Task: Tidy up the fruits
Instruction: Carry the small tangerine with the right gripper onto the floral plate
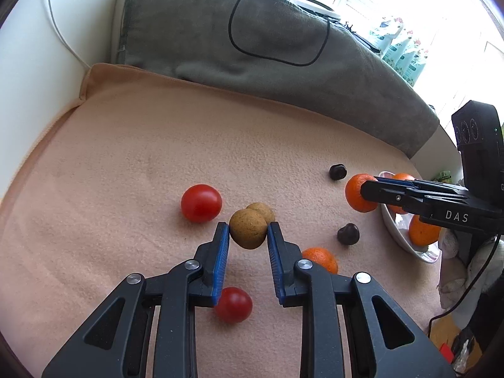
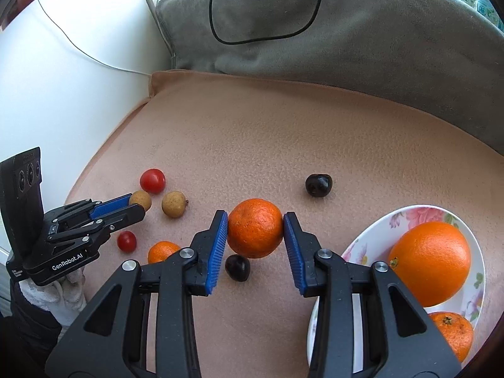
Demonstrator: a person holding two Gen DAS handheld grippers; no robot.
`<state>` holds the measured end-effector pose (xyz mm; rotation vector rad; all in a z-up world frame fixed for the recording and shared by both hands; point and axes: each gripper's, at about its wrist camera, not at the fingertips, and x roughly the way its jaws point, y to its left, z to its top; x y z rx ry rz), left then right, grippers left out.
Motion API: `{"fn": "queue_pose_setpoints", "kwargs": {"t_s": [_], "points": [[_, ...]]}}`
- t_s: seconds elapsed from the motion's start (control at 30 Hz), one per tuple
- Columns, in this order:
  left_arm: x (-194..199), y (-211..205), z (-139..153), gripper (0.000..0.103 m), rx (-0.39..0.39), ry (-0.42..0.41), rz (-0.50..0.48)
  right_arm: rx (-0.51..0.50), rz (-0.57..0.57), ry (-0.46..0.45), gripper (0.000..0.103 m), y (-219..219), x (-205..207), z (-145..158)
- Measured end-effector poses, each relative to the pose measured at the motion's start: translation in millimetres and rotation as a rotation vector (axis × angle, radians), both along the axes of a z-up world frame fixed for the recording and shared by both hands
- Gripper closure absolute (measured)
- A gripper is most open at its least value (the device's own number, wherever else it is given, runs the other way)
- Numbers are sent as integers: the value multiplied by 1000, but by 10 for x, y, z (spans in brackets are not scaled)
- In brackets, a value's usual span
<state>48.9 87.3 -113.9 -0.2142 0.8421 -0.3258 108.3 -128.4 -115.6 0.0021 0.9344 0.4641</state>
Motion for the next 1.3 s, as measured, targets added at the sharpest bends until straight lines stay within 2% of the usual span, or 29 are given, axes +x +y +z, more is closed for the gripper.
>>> {"fn": "queue_pose_setpoints", "kwargs": {"t_s": [0.3,0.63,0.9,1.3], "points": [[-139,-284,256,80,-58,-56,-84,61,-55,-75,65,-399,-288,394],[-255,-808,364,80,-113,-72,-202,104,-175,-127,65,-982,-552,640],[-250,-1229,348,80,-115,-59,-294,102,-258,-130,65,-1417,-689,632],[-255,-1633,311,80,-91,-41,-361,104,-331,-105,65,-1830,-634,499]]}}
